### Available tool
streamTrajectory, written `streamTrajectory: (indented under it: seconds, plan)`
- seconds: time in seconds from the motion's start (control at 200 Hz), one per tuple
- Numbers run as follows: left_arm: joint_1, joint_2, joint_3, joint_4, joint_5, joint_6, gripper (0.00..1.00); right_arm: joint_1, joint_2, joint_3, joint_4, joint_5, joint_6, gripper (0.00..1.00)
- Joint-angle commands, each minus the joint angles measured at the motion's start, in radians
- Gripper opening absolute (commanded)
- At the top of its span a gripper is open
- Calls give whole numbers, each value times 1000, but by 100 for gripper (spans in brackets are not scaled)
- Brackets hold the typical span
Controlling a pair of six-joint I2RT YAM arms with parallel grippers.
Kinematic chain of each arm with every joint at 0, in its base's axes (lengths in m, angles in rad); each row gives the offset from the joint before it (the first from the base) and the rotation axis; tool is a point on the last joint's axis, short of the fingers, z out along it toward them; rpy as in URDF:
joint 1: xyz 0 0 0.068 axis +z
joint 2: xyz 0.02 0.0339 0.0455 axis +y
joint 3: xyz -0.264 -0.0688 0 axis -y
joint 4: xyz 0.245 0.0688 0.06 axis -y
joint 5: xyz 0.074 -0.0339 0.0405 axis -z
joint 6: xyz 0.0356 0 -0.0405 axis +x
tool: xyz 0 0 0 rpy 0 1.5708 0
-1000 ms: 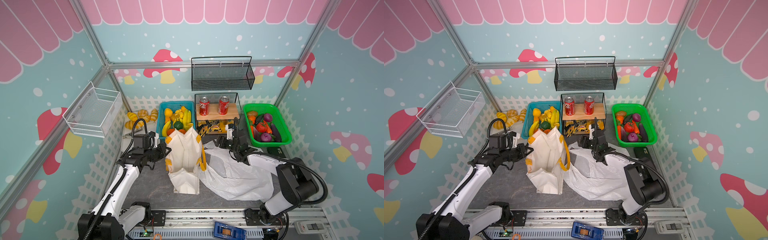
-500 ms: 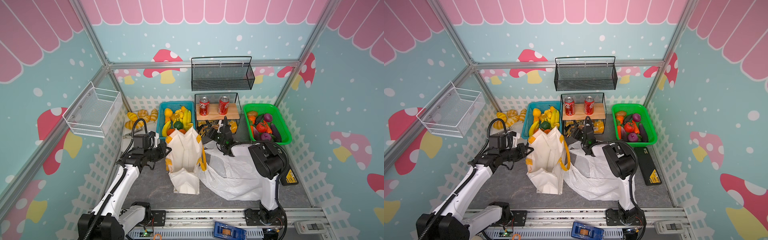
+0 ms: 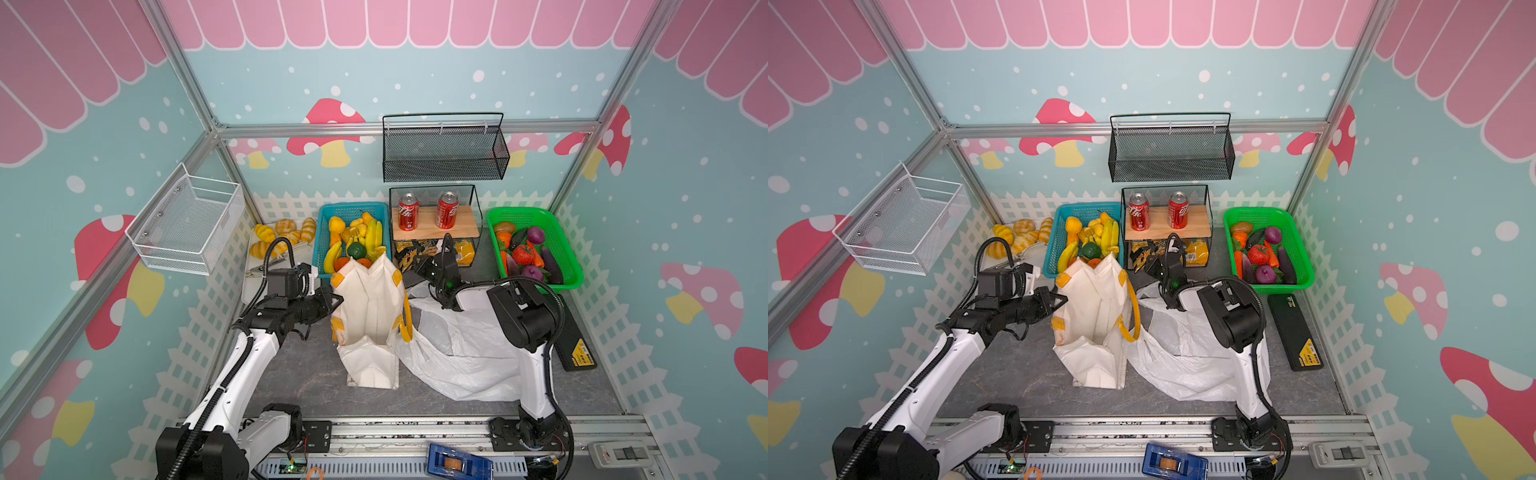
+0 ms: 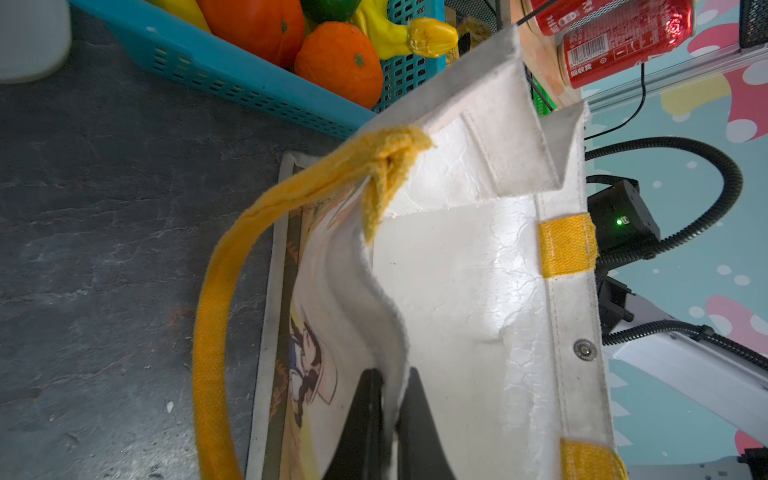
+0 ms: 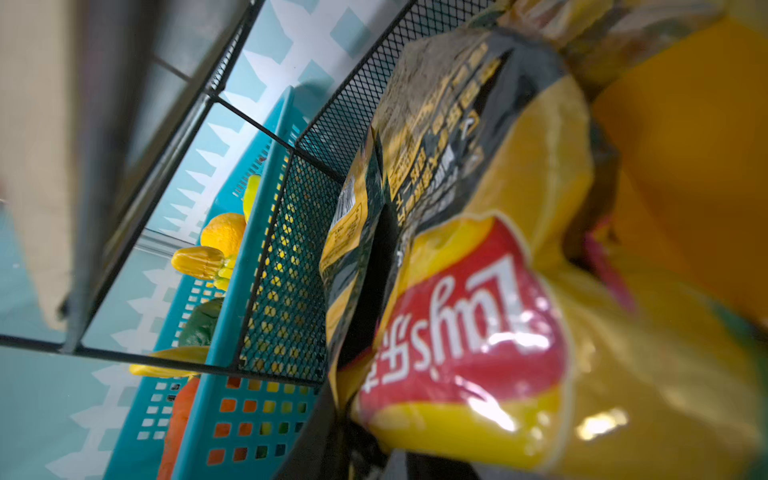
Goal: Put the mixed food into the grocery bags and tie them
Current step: 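Grasp the Lay's chips bag under the wire shelf with the right gripper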
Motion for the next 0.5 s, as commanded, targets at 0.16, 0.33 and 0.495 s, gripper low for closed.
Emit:
streamTrajectory:
  seconds: [0.16,0.33,0.495]
  plan:
    - [-2,-7,-12,28,1,-3,0,-1,-161,-130,118,-28,-14,4]
    - [-2,-14,-13,28,-7,-2,0,3,-331,-270,128,-64,-24,0]
    - [-2,-20,-13,31,-18,-8,0,2,-586,-445,1,-77,-135,0]
